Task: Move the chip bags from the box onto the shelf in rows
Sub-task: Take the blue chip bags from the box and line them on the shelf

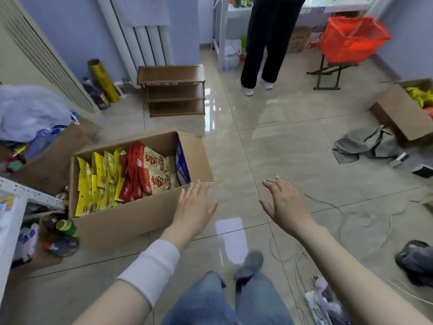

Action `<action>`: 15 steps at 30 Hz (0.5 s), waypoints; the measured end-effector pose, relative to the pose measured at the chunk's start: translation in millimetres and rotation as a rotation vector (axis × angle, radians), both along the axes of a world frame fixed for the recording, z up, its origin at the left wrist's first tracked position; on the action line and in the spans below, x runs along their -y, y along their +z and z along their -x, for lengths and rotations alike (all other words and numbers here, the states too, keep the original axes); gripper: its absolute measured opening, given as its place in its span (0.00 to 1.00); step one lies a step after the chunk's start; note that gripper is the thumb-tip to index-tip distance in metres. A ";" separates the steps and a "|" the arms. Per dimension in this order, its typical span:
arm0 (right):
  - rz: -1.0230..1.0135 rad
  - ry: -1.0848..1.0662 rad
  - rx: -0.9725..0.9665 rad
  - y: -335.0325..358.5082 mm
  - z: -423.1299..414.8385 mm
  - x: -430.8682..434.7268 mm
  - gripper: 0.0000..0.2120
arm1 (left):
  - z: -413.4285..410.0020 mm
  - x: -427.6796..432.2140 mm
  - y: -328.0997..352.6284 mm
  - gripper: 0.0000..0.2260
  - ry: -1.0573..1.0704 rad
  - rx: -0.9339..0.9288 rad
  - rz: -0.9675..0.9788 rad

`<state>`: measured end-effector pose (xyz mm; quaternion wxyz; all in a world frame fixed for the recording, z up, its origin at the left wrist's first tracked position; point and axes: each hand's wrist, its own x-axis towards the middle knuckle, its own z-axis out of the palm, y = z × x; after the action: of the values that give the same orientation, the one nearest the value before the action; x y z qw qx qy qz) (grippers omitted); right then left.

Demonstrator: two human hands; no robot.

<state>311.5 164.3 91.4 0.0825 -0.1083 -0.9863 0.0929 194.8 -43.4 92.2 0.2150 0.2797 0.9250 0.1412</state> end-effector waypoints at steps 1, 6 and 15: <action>0.010 0.002 0.006 -4.3 12.8 -13.5 0.21 | 10.3 -9.7 -4.0 0.28 0.021 0.013 -0.002; 0.057 0.081 0.059 -22.8 84.3 -88.3 0.23 | 64.2 -68.8 -24.4 0.27 0.152 0.051 -0.020; 0.126 0.331 0.189 -41.2 228.5 -234.4 0.22 | 149.6 -164.6 -57.9 0.26 0.558 0.165 0.029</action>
<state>83.0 398.7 50.2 -0.0339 0.0423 -0.9862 0.1562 45.2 121.2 34.3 0.2465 -0.0011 0.9474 0.2042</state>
